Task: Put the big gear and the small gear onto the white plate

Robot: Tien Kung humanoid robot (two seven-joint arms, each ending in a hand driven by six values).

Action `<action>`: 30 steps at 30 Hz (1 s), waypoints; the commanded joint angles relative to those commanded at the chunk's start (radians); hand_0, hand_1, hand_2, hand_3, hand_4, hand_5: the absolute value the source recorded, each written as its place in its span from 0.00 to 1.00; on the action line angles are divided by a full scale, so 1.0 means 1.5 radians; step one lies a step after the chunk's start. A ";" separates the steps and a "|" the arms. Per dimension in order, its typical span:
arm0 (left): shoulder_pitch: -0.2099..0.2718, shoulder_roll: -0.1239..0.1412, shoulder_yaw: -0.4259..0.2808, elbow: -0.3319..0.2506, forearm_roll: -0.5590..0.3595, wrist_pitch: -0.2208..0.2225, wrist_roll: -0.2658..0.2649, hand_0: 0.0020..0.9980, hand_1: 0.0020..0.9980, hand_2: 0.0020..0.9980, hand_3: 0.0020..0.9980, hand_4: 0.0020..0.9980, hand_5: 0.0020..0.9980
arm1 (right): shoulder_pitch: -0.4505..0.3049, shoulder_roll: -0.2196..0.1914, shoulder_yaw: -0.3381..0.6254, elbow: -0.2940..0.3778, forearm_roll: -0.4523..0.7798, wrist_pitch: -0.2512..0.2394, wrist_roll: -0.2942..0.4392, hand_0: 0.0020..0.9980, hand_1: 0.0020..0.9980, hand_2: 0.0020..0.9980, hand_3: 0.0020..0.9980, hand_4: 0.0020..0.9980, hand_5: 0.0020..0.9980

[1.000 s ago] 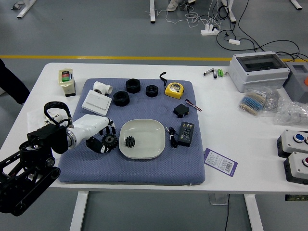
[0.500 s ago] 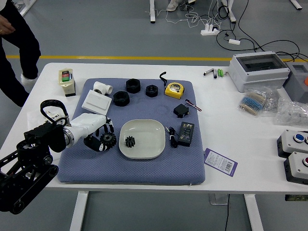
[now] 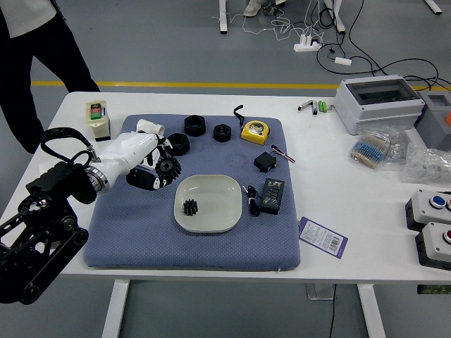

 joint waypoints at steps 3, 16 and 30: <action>-0.003 -0.020 0.013 0.000 -0.014 0.027 -0.016 0.32 0.42 0.49 0.57 0.74 0.10 | -0.001 0.000 -0.003 0.000 0.001 0.000 0.000 0.61 0.63 0.72 0.54 0.73 0.70; -0.014 -0.075 0.104 0.060 -0.014 0.086 -0.046 0.35 0.47 0.53 0.58 0.79 0.13 | -0.003 -0.002 -0.008 0.001 -0.001 0.000 0.000 0.61 0.63 0.72 0.54 0.73 0.70; -0.033 -0.092 0.140 0.123 -0.012 0.109 -0.056 0.38 0.54 0.59 0.67 1.00 0.35 | -0.003 -0.003 -0.008 0.002 -0.001 0.000 0.001 0.61 0.63 0.72 0.54 0.73 0.70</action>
